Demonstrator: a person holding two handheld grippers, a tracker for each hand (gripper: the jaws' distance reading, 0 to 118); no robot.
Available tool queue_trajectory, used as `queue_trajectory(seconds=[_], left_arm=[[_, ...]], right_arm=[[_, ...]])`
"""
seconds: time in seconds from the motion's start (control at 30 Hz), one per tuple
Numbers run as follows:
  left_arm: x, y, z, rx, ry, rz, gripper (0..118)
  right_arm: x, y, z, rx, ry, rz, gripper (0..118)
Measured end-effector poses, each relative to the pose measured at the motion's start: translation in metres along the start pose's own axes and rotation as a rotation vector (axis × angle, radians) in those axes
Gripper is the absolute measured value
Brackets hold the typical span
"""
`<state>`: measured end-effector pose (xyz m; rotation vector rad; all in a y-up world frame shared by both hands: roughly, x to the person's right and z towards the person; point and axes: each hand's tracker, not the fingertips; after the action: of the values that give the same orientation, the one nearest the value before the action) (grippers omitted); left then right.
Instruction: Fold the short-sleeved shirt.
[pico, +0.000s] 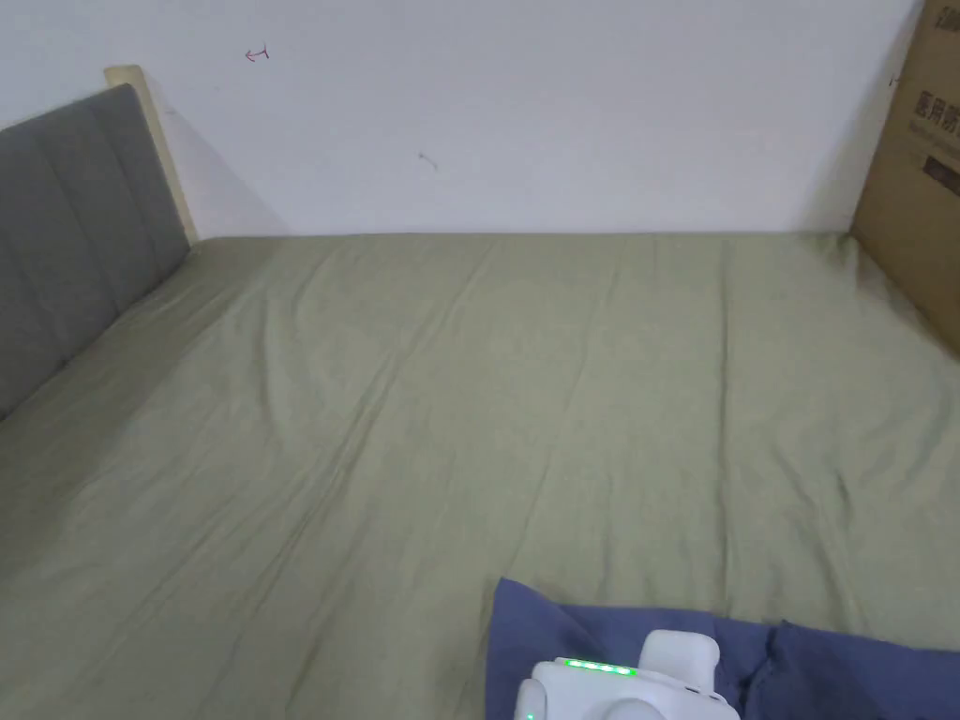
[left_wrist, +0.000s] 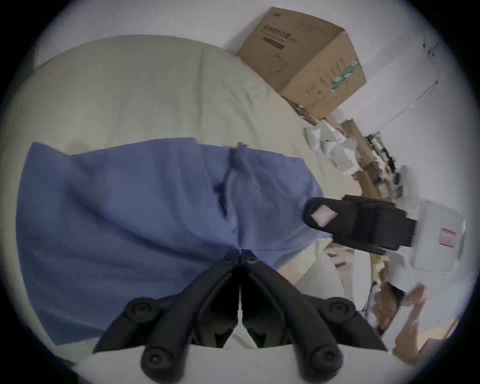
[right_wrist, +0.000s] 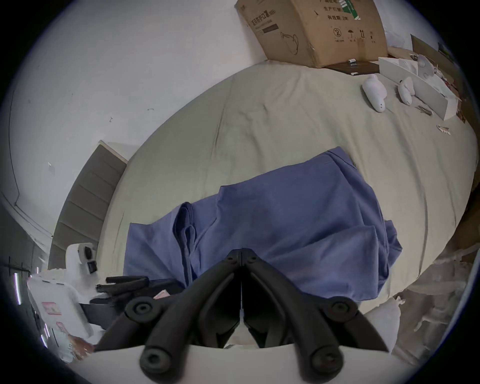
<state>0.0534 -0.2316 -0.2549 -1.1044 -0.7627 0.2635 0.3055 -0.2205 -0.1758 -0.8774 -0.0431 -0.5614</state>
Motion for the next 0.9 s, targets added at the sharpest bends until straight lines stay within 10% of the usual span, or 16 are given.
queue_trajectory(seconds=[0.33,0.47,0.57,0.87,0.9], left_arm=[[-0.14,0.005,0.126,0.224,-0.077,0.386,6],[-0.189,-0.011,0.14,0.26,-0.03,0.48,109],[-0.207,-0.02,0.129,0.278,-0.196,0.594,118],[-0.213,-0.003,0.067,0.154,-0.334,0.624,112],[-0.216,0.0,0.068,0.156,-0.337,0.615,52]], right_arm=[[-0.008,-0.005,0.0,-0.009,0.013,0.03,0],[-0.012,-0.007,-0.008,-0.024,0.017,0.035,0],[-0.017,-0.007,-0.014,-0.04,0.02,0.04,0],[-0.023,-0.004,-0.019,-0.067,0.009,0.061,0],[-0.022,-0.003,-0.019,-0.07,0.009,0.062,0]])
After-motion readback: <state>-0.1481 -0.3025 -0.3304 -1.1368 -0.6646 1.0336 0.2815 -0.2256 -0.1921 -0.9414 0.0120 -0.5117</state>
